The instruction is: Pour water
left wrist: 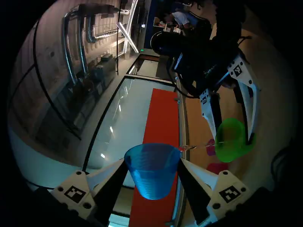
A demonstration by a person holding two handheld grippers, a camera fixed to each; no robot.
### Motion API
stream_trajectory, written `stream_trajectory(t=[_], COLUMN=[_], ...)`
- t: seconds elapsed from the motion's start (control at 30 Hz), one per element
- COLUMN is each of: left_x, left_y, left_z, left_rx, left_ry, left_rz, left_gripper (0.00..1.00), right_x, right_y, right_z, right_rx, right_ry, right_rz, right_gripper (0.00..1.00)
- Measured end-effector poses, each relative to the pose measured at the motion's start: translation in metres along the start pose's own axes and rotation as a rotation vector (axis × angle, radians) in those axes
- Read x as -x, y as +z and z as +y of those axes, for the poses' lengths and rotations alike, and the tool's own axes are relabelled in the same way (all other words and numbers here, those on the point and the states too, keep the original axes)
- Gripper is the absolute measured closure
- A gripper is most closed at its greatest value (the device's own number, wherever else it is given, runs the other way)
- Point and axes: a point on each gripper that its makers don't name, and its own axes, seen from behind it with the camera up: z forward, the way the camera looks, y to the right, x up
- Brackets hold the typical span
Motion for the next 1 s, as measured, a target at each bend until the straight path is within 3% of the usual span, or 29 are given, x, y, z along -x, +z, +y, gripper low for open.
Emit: stream_trajectory(t=[0.67,1.0], left_x=[-0.0027,-0.0062], left_y=[0.0019,0.0014], left_z=[0.0020,-0.0045], left_rx=[0.003,0.001], left_ry=[0.060,0.100], left_rz=[-0.001,0.002], left_gripper=[0.14,0.14], right_x=[0.0000,-0.0007], right_y=[0.0002,-0.0008], right_z=[0.0020,0.0030], right_rx=[0.004,0.006], right_ry=[0.001,0.000], right_rz=[0.004,0.008], right_gripper=[0.09,0.09])
